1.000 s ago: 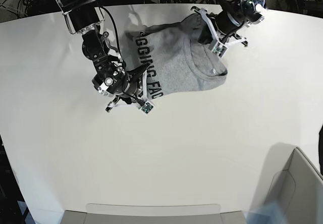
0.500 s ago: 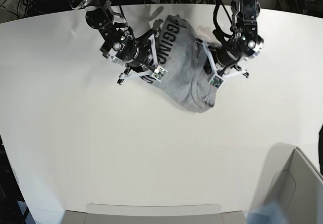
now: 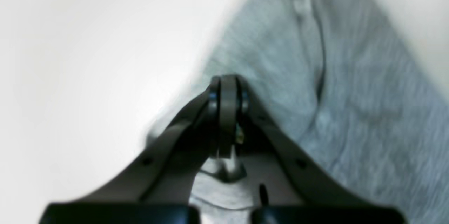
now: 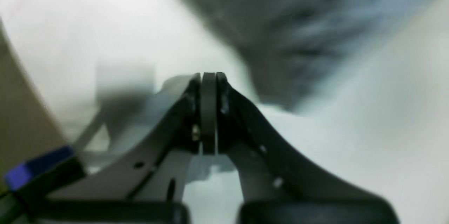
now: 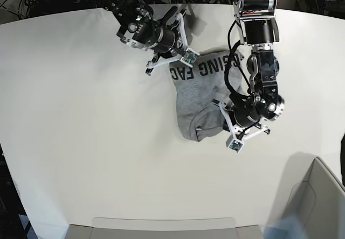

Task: Fold the T-shirt properly
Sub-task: 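Carry the bundle with the left gripper and set it down beside the bin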

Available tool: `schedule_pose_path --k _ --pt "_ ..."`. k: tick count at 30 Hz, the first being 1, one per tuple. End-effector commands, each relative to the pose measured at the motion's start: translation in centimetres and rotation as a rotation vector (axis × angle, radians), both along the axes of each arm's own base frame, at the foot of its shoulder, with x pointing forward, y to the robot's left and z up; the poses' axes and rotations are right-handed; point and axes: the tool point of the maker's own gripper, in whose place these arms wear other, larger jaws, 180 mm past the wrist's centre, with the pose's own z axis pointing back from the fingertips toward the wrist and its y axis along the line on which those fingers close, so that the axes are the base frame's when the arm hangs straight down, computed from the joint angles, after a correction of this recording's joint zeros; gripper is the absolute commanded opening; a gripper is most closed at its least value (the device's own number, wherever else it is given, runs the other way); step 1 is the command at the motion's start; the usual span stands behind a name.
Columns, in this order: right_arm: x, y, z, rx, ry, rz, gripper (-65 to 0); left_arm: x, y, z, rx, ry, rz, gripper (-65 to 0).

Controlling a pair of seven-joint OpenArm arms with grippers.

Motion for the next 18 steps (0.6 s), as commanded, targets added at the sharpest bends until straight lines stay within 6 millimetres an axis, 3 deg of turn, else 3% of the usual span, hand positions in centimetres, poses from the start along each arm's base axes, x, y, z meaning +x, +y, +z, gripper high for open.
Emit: schedule_pose_path --k 1,3,7,11,14,18 --pt "2.2 -1.4 2.2 0.024 -0.079 -0.064 -65.0 1.0 1.0 2.3 0.004 -0.074 0.026 -65.0" --pt "4.3 -4.5 3.9 0.027 -0.134 -0.18 -65.0 1.3 0.5 4.7 -0.02 -0.148 0.046 -65.0" --pt "7.0 -11.4 5.0 -0.016 -0.186 -0.387 -65.0 -1.4 -1.3 7.1 -0.067 -0.24 0.07 -65.0" --pt "7.5 -16.4 4.9 -0.06 -0.191 -0.525 -65.0 -4.8 -3.6 7.0 -0.144 -0.27 0.086 -65.0" --pt "6.8 -18.5 4.5 -0.081 -0.18 -0.578 -65.0 -6.7 -6.5 5.8 -0.232 -0.295 0.048 -65.0" --pt "5.6 -19.9 3.4 -0.13 -0.15 -0.573 -65.0 -8.2 -9.1 4.9 -0.388 -0.386 0.154 -65.0"
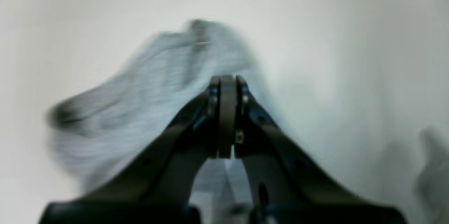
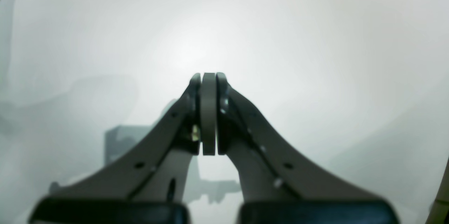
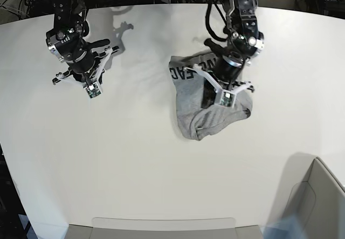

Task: Fold the T-shirt properly
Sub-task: 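Carry the bundle with the left gripper and set it down beside the bin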

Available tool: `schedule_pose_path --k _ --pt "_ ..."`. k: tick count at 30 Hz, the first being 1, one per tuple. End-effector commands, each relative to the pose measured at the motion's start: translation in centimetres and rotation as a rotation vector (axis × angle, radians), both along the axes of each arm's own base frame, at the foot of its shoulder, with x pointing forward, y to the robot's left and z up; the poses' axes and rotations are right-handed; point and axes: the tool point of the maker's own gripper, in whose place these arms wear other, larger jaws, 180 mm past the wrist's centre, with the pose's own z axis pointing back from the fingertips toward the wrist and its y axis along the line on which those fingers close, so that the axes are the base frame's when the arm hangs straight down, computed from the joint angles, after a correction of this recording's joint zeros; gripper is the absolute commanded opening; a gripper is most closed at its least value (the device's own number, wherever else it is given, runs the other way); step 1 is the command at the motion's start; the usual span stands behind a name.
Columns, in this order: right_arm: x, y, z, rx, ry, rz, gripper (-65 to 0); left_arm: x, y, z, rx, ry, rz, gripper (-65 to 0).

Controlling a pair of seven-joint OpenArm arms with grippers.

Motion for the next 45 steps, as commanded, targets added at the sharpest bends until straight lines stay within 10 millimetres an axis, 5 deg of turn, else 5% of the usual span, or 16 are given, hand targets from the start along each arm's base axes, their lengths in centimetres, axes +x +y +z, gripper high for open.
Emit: schedule_pose_path --k 1,10,14,19,27,30,33,41,45 --pt "0.3 -0.2 0.6 -0.002 -0.028 0.002 -65.0 0.4 -0.6 1.0 -0.04 -0.055 0.018 -65.0" --pt "-0.9 -0.3 -0.2 -0.003 0.005 -0.002 -65.0 -0.2 -0.6 -7.2 -0.14 0.038 0.177 -65.0" --pt "-1.2 -0.5 -0.4 -0.009 0.012 -0.004 -65.0 -0.1 2.7 -10.4 -0.146 0.093 0.273 -65.0" --pt "-1.2 -0.3 -0.4 -0.008 0.012 0.003 -65.0 0.0 9.3 -13.6 -0.064 0.147 0.357 -65.0" --pt "-1.0 0.2 -0.3 0.005 0.008 0.005 -65.0 0.9 18.7 -15.1 -0.024 0.176 0.346 -65.0" --pt "-1.1 1.3 -0.4 0.016 0.013 0.037 -65.0 1.7 21.5 -14.4 0.004 0.166 0.346 -65.0" --pt "-1.2 2.5 -0.5 0.026 0.017 0.069 -65.0 2.7 22.0 -12.7 0.023 0.123 0.335 -65.0" --pt "0.5 4.6 1.2 0.07 -0.048 0.089 -65.0 6.8 20.6 -1.4 0.068 -0.193 0.301 -65.0" --pt "0.5 4.7 1.9 0.069 -0.065 0.092 -65.0 6.6 19.3 3.2 0.129 -0.223 0.269 -65.0"
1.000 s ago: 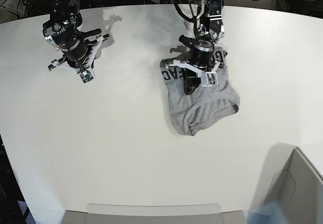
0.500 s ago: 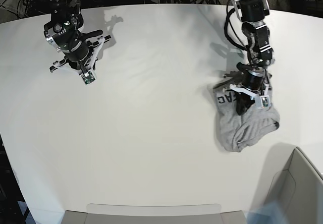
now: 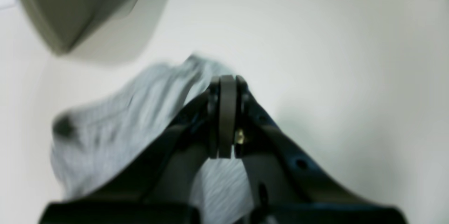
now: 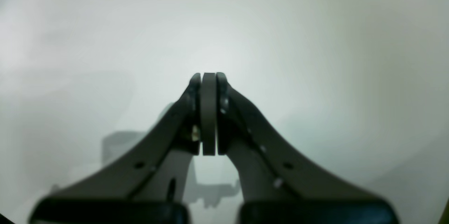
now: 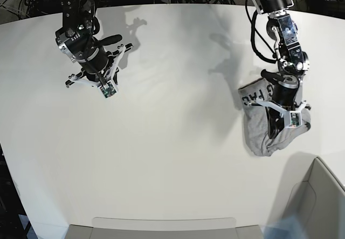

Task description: Fold the T-shirt properly

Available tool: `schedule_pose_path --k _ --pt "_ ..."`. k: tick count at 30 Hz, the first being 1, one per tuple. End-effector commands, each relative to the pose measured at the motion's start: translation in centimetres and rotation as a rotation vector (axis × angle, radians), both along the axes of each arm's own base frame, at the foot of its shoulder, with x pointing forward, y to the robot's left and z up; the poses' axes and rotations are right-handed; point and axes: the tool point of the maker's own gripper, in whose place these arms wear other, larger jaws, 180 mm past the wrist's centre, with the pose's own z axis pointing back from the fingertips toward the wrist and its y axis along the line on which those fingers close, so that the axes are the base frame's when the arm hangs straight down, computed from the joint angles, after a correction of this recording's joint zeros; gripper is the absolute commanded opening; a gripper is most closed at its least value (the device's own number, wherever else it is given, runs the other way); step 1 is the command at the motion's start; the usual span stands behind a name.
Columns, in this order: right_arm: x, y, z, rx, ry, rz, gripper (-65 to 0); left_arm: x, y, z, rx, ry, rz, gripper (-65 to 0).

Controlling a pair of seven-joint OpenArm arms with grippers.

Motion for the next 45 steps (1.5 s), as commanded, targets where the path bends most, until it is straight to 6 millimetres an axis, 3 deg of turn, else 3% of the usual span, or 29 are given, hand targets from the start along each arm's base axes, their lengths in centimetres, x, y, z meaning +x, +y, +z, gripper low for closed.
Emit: schedule_pose_path --k 1,4,7,16,21,28,33,38,42,45 --pt "0.3 0.2 0.8 0.011 -0.029 0.003 -65.0 -0.5 0.2 1.8 0.033 -0.019 0.008 -65.0" --pt "-1.3 0.2 -0.3 0.016 0.01 0.003 -65.0 -3.0 0.1 3.8 0.061 0.003 0.047 -65.0" --pt "-3.0 1.1 -1.5 0.05 0.062 -0.012 -65.0 -6.3 0.7 3.6 0.065 0.051 0.106 -65.0" --pt "-9.9 3.9 -4.2 0.197 0.158 -0.044 -65.0 -16.5 0.2 -3.5 0.067 0.339 0.116 -65.0" --pt "-13.7 4.3 -5.6 0.214 0.25 -0.069 -65.0 -21.0 -0.2 -5.9 0.053 0.461 0.123 -65.0" --pt "-16.8 1.9 -5.7 0.269 0.233 -0.264 -65.0 -25.4 -0.2 -7.7 0.061 0.584 0.118 -65.0" --pt "-19.9 1.9 -6.2 0.28 0.292 -0.304 -65.0 -27.9 -0.1 -8.5 0.069 0.653 0.115 -65.0" --pt "-20.8 0.7 -6.3 0.265 0.288 -0.337 -65.0 -30.8 -0.2 -9.1 0.05 0.717 0.149 -65.0" --pt "-21.4 -0.5 -6.4 0.23 0.302 -0.338 -65.0 -33.7 1.3 -9.3 0.034 0.761 0.258 -65.0" --pt "-23.5 -1.4 -7.4 0.175 0.396 -0.31 -65.0 -36.2 1.5 -9.9 0.028 0.825 0.272 -65.0"
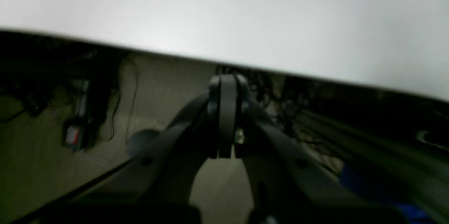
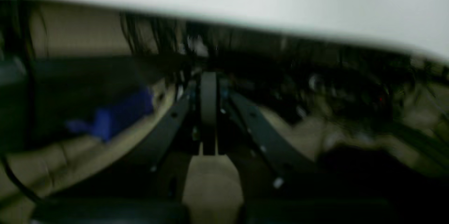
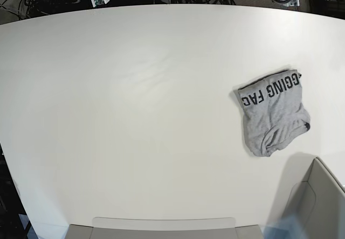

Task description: Fold the T-shirt properly

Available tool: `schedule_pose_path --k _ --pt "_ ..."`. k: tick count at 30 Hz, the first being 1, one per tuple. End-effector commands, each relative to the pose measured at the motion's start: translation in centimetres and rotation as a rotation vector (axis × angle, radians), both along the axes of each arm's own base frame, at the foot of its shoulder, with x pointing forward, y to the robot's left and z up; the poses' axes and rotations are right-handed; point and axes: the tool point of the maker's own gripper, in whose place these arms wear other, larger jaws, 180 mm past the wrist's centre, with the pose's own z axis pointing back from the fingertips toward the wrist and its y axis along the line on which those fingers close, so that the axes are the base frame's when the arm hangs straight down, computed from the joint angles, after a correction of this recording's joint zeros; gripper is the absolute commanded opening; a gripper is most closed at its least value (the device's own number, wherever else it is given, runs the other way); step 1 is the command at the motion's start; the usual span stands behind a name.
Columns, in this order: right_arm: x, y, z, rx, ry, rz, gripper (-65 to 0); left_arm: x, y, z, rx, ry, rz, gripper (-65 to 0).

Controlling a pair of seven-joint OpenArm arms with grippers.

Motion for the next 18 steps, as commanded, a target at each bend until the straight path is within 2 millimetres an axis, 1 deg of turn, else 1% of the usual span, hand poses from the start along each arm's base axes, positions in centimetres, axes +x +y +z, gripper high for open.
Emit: schedule_pose_path --k 1,4,6,10,12,13,15,18 --pt "-0.9 -0.1 -0.3 0.004 0.028 0.017 -65.0 -1.3 -0.1 -0.2 -0.01 0.015 0.014 -65.0" --pt "-3.1 -0.3 -2.2 0.034 0.107 0.031 -65.0 -3.5 -0.2 -1.9 -0.036 0.027 0.051 -65.0" --pt "-4.5 -0.5 -3.4 0.063 0.158 0.037 -65.0 -5.3 -0.4 -3.6 -0.061 0.041 0.09 -65.0" --pt "-5.9 -0.6 -5.7 0.106 0.169 0.008 -65.0 -9.9 -1.4 -7.1 -0.115 0.072 0.178 -65.0" --pt "-6.1 -0.6 -6.6 0.121 0.154 -0.014 -65.0 -11.8 -1.9 -8.2 -0.13 0.073 0.216 -65.0" --pt "-6.6 -0.7 -7.1 0.12 0.165 -0.018 -65.0 -12.7 -2.2 -8.8 -0.139 0.08 0.235 -65.0" --pt "-7.0 -1.1 -8.3 0.1 0.184 -0.008 -65.0 -13.2 -2.9 -10.1 -0.162 0.075 0.267 -65.0" --pt "-7.8 -1.9 -10.4 0.068 0.236 0.002 -65.0 -14.5 -4.5 -12.4 -0.194 0.127 0.276 -65.0"
